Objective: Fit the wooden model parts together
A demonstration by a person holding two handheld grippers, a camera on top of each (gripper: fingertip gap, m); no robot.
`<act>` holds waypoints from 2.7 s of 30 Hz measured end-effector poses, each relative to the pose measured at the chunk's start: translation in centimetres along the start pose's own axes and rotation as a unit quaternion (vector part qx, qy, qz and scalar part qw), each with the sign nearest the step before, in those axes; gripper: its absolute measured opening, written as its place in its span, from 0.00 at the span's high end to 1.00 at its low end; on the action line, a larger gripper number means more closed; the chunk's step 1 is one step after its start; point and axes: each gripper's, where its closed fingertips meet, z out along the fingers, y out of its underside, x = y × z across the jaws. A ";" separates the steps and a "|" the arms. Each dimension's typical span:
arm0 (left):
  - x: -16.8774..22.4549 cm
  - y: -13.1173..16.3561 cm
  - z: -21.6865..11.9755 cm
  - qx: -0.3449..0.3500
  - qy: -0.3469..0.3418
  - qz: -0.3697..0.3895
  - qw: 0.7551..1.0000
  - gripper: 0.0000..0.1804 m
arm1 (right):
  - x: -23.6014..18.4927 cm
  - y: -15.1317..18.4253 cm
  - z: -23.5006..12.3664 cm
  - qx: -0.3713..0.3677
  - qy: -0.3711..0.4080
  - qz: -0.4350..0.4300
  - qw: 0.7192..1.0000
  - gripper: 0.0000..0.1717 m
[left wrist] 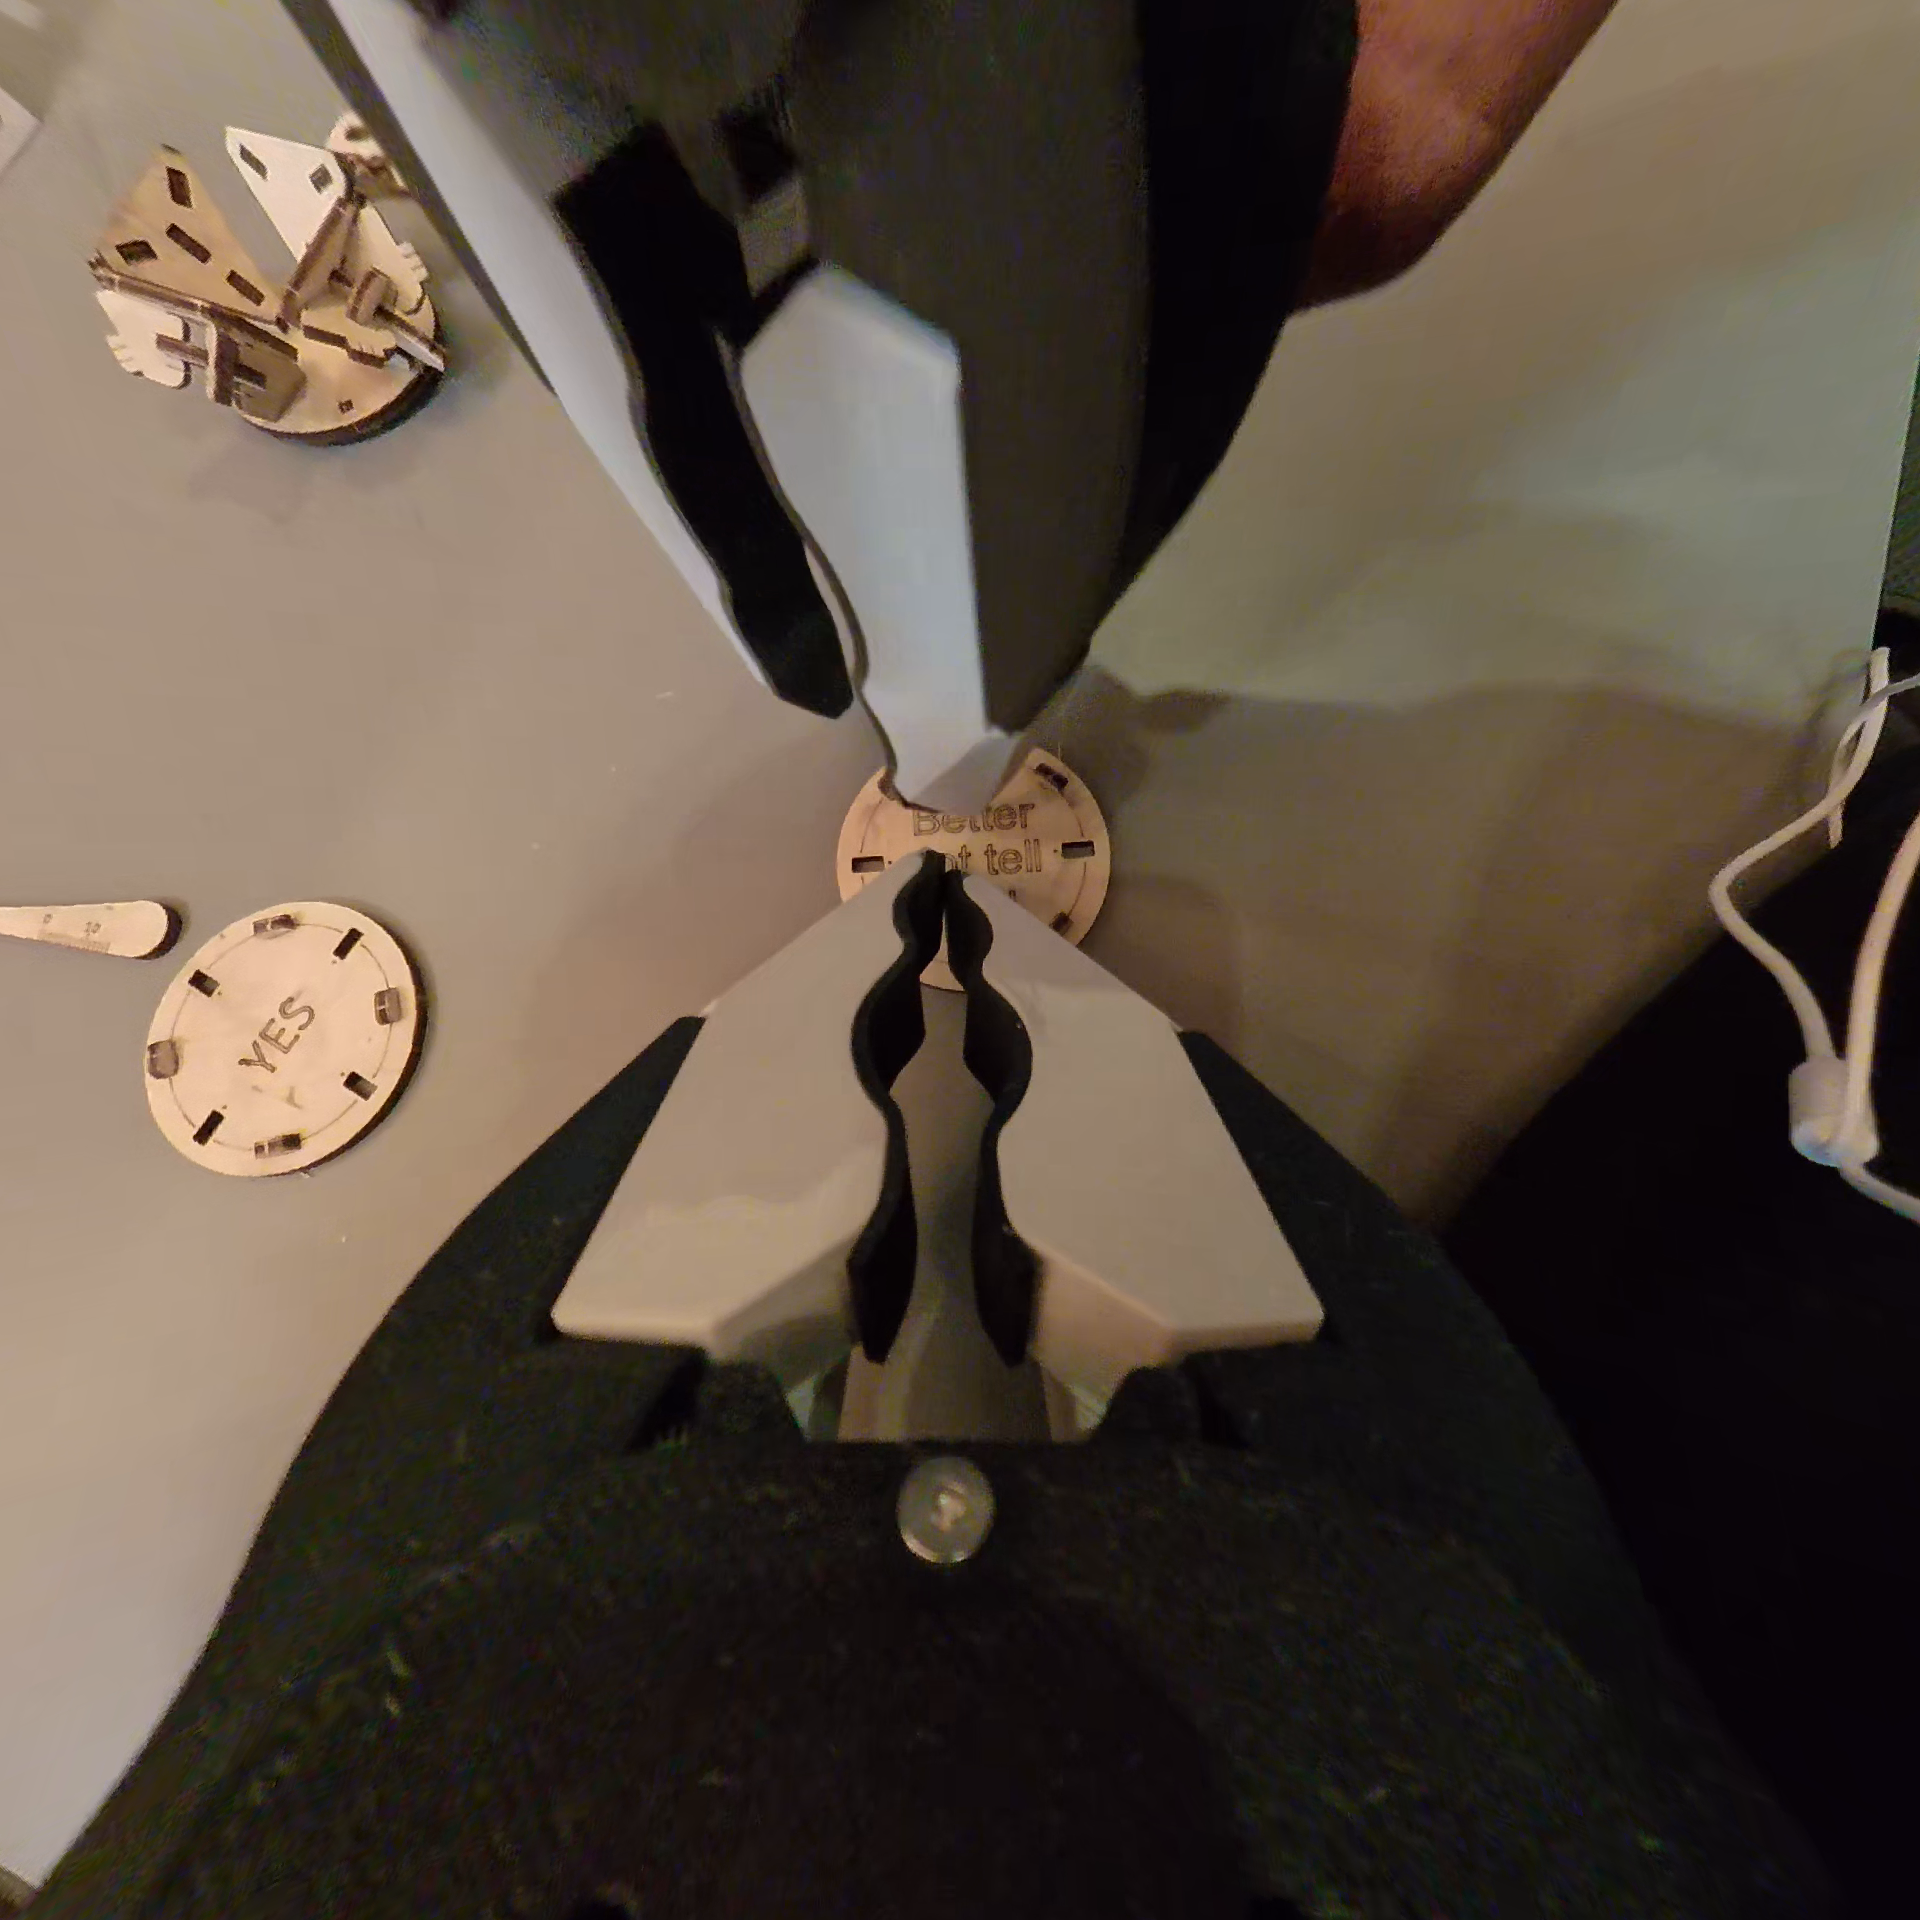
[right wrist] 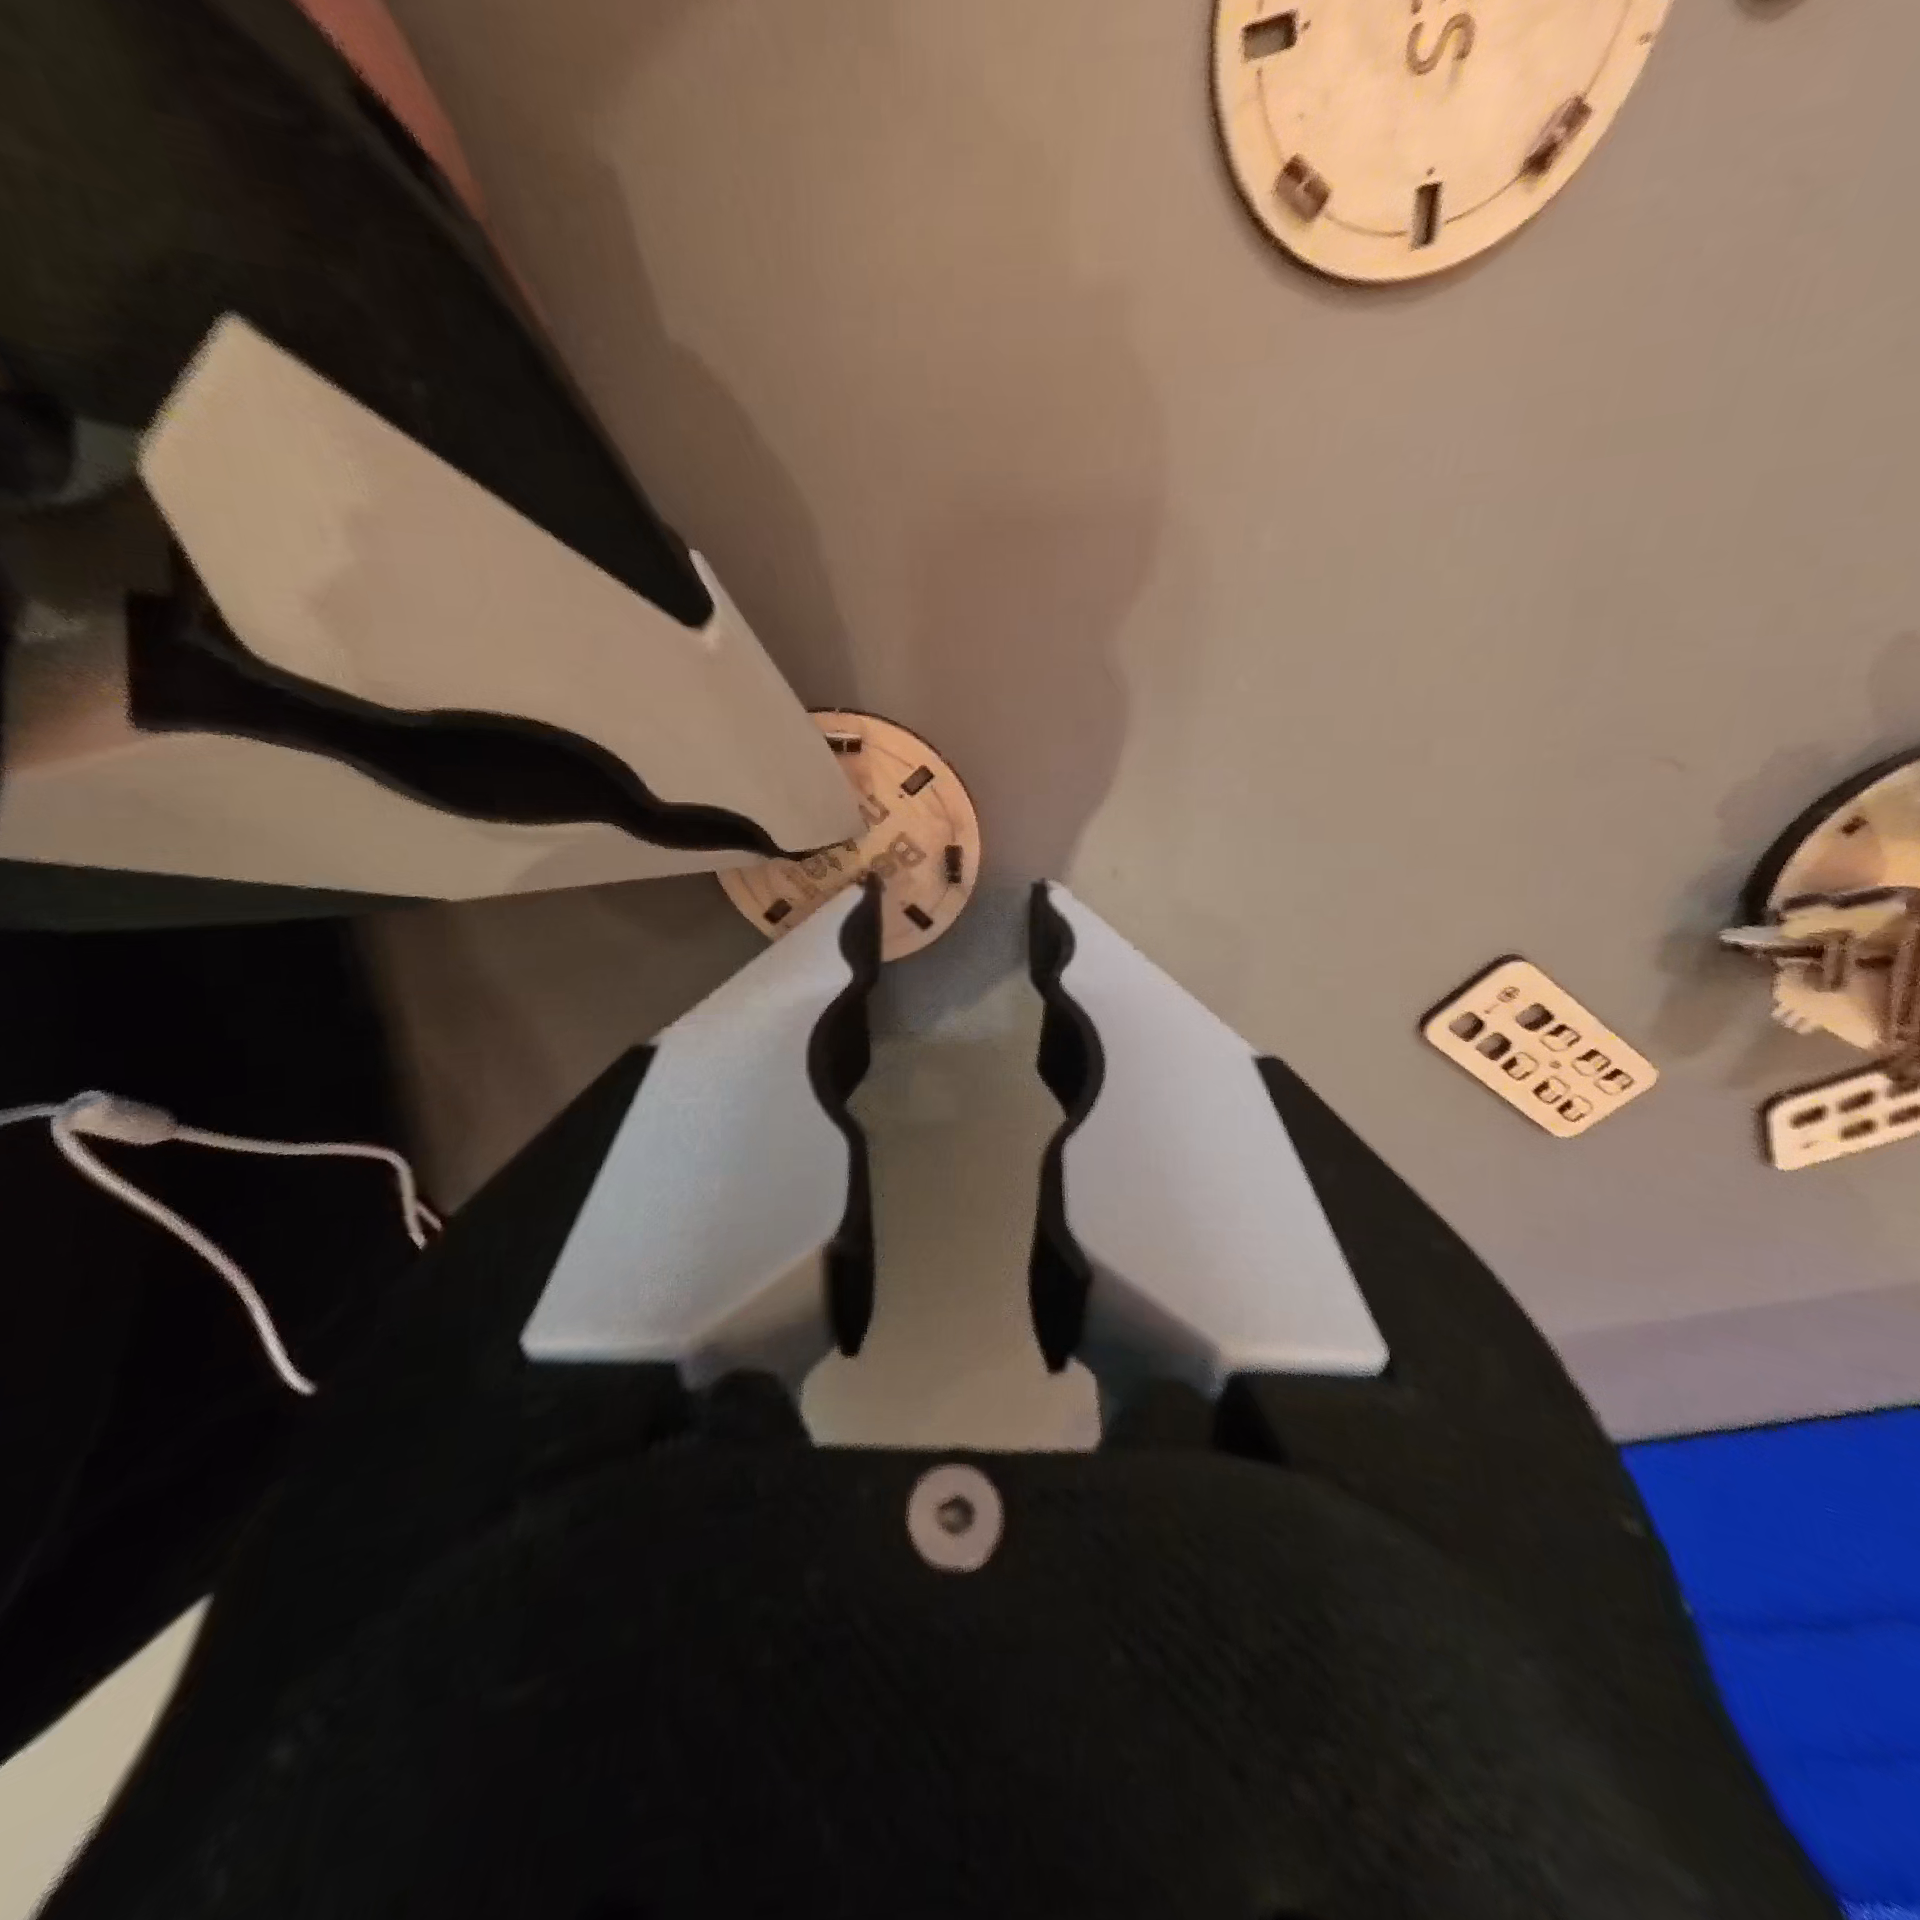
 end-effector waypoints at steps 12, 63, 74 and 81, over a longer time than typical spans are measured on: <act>0.0 0.0 0.0 0.000 0.000 0.000 1.000 1.00 | 0.1 -0.5 -0.2 0.079 0.015 0.030 0.996 1.00; 0.0 0.0 0.0 0.001 0.005 -0.003 1.000 1.00 | 1.3 -1.6 -1.8 0.196 0.029 0.108 0.974 1.00; 0.0 0.0 0.0 0.000 0.004 -0.003 1.000 1.00 | 0.6 -1.7 -1.7 0.203 0.027 0.094 0.974 1.00; 0.0 0.0 0.0 0.001 0.006 -0.004 1.000 1.00 | 1.1 -1.8 -1.7 0.207 0.040 0.090 0.973 1.00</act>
